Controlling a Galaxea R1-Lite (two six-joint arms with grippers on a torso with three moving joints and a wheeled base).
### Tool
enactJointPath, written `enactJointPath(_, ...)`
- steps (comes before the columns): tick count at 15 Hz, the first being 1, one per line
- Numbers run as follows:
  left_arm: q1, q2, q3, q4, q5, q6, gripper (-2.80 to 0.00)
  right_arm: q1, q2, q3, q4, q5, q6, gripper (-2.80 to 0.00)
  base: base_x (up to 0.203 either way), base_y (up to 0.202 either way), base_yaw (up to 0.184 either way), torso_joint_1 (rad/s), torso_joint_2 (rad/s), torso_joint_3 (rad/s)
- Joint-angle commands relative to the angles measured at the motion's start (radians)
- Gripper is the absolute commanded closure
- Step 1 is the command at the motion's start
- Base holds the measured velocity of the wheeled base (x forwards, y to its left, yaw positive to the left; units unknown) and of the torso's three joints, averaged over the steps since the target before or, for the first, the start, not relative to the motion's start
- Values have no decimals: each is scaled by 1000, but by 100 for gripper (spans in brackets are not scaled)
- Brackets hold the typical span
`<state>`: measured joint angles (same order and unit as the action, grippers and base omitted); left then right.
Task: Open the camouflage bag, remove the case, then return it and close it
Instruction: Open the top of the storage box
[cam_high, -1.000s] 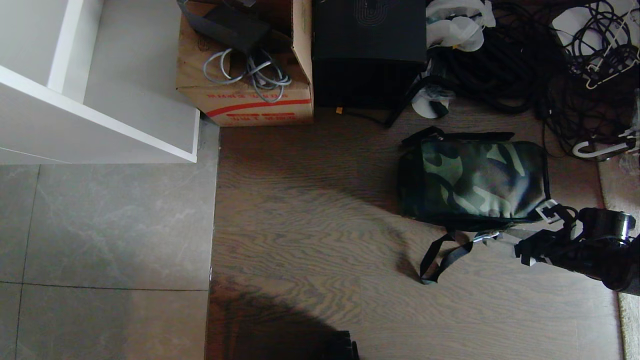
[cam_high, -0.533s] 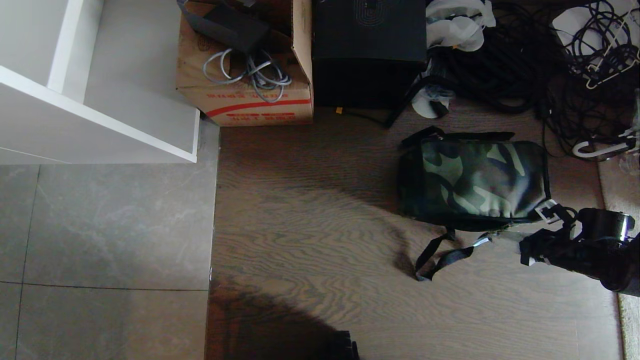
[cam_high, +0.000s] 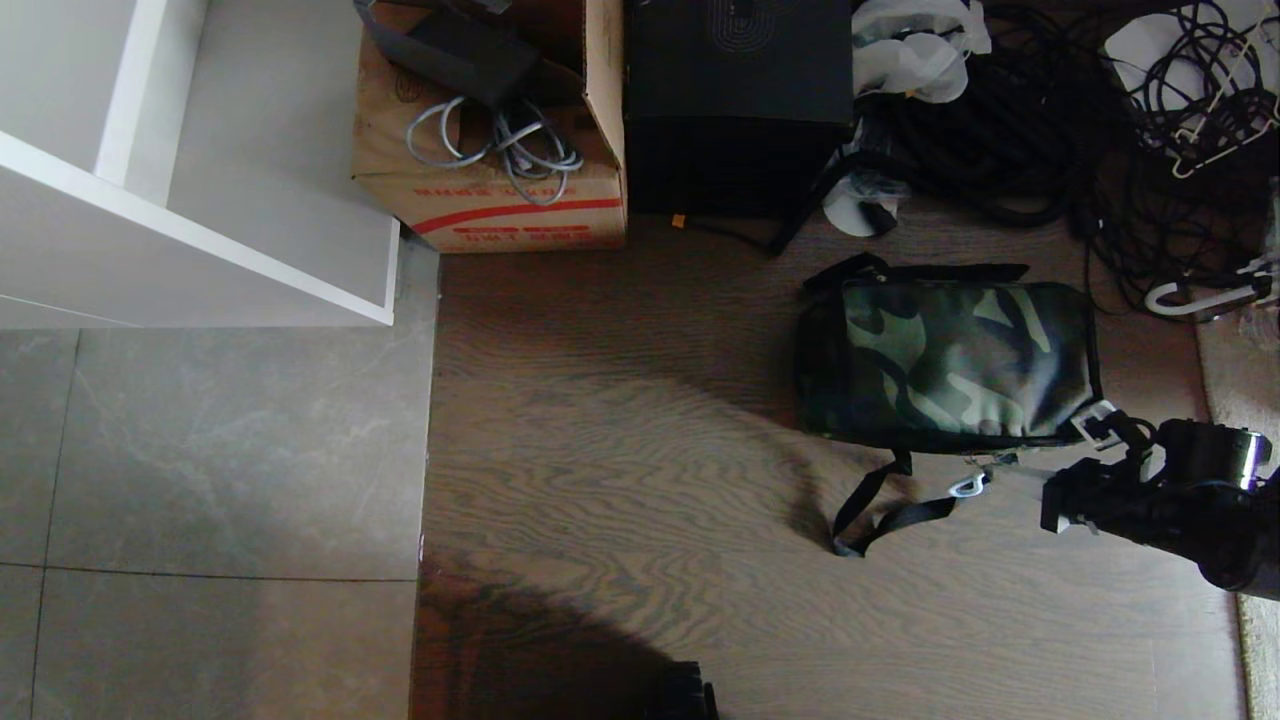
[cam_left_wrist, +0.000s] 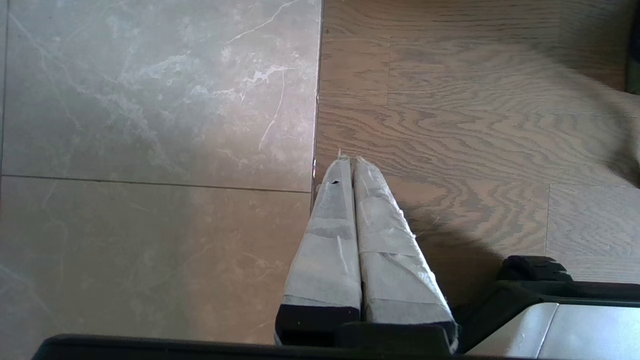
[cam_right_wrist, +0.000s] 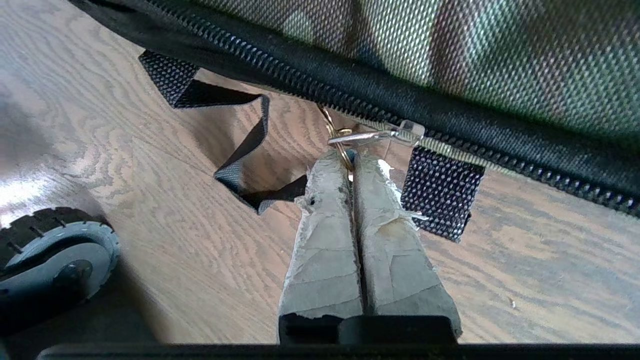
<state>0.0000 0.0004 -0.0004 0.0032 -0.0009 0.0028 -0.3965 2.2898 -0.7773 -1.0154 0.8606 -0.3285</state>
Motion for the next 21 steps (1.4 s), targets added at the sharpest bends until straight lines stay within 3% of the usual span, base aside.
enactJointPath(1,0,1,0,0,1,0,0,-12,-29,17,0,5,-2,0,0,0,0,0,0,0)
enactJointPath(6,0,1,0,0,1,0,0,-36,-64,18,97,17,-12,0,0,0,0,0,0,0)
enactJointPath(9,0,1,0,0,-1,0,0,-56,-116,-10,270,29,-39,0,0,0,0,0,0,0)
enactJointPath(21,0,1,0,0,-1,0,0,-140,-138,-139,497,49,-84,0,0,0,0,0,0,0)
